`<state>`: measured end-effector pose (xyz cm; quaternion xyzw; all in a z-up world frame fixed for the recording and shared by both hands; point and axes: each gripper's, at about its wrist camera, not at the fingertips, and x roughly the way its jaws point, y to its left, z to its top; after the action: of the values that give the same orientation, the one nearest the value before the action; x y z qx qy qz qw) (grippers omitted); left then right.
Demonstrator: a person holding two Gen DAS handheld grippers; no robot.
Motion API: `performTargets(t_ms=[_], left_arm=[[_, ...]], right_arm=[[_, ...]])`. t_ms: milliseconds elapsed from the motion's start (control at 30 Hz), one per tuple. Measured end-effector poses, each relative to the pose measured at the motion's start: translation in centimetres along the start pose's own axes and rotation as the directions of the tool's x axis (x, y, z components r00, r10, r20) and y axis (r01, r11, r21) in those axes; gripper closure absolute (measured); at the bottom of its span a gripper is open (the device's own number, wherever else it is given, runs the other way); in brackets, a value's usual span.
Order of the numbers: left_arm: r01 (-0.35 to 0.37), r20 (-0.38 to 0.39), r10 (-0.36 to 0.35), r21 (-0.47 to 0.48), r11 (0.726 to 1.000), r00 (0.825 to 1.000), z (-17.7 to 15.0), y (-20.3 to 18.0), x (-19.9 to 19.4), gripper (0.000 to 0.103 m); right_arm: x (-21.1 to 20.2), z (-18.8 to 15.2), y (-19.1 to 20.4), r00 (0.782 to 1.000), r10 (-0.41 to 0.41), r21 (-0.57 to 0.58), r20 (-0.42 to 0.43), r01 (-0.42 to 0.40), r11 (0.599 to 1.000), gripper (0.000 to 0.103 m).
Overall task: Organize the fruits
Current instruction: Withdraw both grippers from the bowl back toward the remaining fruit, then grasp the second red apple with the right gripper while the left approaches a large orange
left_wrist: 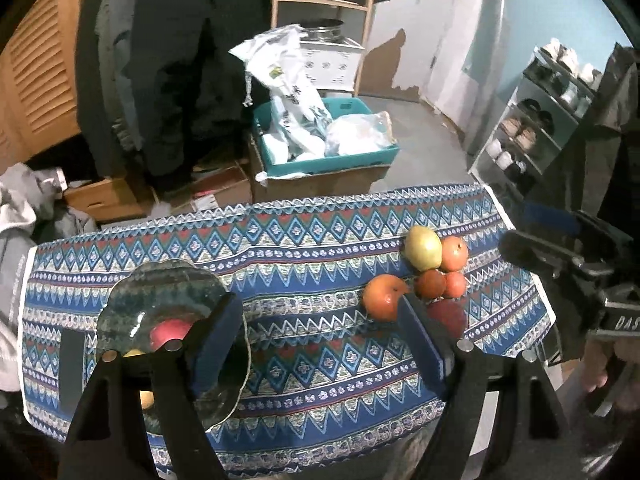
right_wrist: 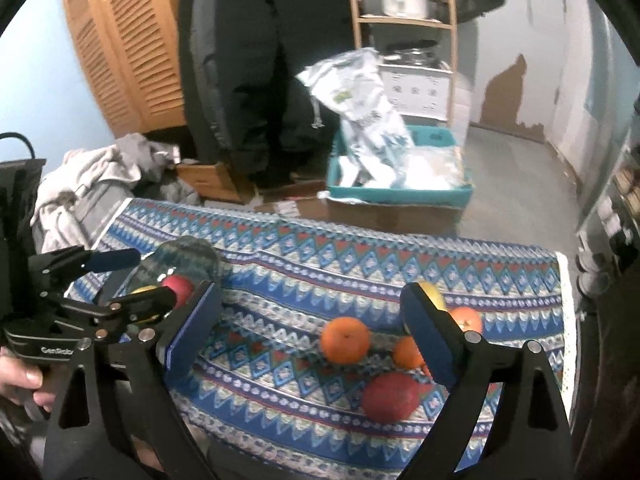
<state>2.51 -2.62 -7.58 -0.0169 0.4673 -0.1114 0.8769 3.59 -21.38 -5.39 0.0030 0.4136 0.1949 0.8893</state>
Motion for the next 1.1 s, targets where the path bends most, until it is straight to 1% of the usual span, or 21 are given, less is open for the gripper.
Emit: performTargets(t_ms=[133, 233, 433, 567, 767, 867, 967, 1033, 1100], left_arm=[[0.018, -0.023, -0.018, 0.015, 1.000, 1.000, -0.1, -0.9, 0.8, 0.022], [0.028, -0.042, -0.027, 0.031, 0.999, 0.999, -0.1, -1.7, 1.7, 0.021], [0.075, -0.092, -0.069, 0.061, 0.995, 0.993, -0.6, -3.1, 4.0, 0.021], [0.081, -0.110, -0.071, 0.098, 0.992, 0.991, -1.0, -4.0, 5.5, 0.021], [0.074, -0.165, -0.054, 0.118, 0.990, 0.985, -1.9, -4.3, 8.4, 0.021], [0.069, -0.203, -0.042, 0.127, 0.989, 0.978, -2.5, -4.4, 9.9, 0.021], [0.077, -0.236, -0.048, 0.114, 0.990, 0.970, -3.0, -4.2, 11.2, 0.021], [0.077, -0.249, -0.047, 0.113, 0.991, 0.967, -3.4, -4.1, 12.0, 0.021], [0.071, -0.258, -0.038, 0.121, 0.990, 0.965, -3.7, -4.2, 12.6, 0.021]], right_arm=[[-0.1, -0.7, -1.8, 0.999, -0.034, 0.029, -0.007, 0.034, 0.999, 0.011], [0.3, -1.5, -3.1, 0.998, -0.055, 0.048, -0.027, 0.056, 0.997, 0.011], [2.7, -3.9, -5.4, 0.990, -0.089, 0.065, -0.112, 0.096, 0.993, 0.011], [4.5, -5.6, -6.7, 0.982, -0.091, 0.086, -0.168, 0.106, 0.991, 0.011], [6.9, -7.2, -8.0, 0.967, -0.089, 0.105, -0.241, 0.117, 0.988, 0.011], [8.3, -8.0, -8.5, 0.955, -0.082, 0.119, -0.286, 0.121, 0.985, 0.011], [9.6, -8.9, -8.8, 0.943, -0.077, 0.128, -0.324, 0.125, 0.984, 0.011], [10.4, -9.4, -8.8, 0.937, -0.073, 0.132, -0.343, 0.125, 0.983, 0.011], [11.4, -10.1, -8.6, 0.926, -0.063, 0.130, -0.373, 0.120, 0.984, 0.011]])
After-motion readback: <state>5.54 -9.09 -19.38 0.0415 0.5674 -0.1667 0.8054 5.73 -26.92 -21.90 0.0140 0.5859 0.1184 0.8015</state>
